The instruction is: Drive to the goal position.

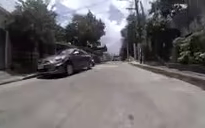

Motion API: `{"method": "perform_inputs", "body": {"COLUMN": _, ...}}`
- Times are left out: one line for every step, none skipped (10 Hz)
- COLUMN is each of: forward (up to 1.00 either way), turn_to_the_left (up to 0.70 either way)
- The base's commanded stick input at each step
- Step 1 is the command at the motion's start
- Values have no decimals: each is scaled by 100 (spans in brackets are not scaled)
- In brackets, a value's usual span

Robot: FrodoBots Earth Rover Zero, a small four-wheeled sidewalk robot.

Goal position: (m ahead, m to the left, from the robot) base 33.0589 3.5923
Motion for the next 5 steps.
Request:
{"method": "perform_inputs", "body": {"forward": 100, "turn_to_the_left": -23}}
{"method": "perform_inputs", "body": {"forward": 100, "turn_to_the_left": -37}}
{"method": "perform_inputs", "body": {"forward": 100, "turn_to_the_left": -39}}
{"method": "perform_inputs", "body": {"forward": 100, "turn_to_the_left": -34}}
{"method": "perform_inputs", "body": {"forward": 100, "turn_to_the_left": -17}}
